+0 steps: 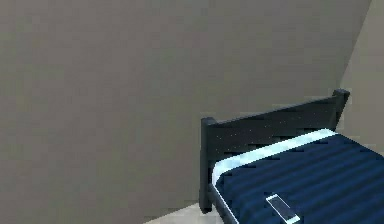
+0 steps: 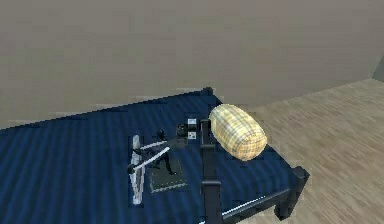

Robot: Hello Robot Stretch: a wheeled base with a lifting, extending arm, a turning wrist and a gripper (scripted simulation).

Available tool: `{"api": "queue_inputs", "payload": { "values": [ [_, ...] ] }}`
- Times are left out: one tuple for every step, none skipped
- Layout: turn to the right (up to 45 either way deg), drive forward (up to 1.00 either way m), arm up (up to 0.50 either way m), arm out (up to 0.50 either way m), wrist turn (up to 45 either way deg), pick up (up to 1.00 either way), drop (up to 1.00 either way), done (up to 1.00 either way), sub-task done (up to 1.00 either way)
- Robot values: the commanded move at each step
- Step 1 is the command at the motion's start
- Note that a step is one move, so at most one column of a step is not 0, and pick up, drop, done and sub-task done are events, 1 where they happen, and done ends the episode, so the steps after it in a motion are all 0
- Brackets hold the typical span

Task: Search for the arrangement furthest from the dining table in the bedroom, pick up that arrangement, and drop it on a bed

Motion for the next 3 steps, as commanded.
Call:
{"api": "queue_inputs", "payload": {
  "values": [
    [0.0,0.00,0.10,0.00,0.0,0.00,0.00,0.00,0.00],
    [0.0,0.00,0.00,-0.08,0.0,0.00,0.00,0.00,0.00],
    [0.0,0.00,0.00,0.00,0.0,0.00,0.00,1.00,0.00]
  ]
}}
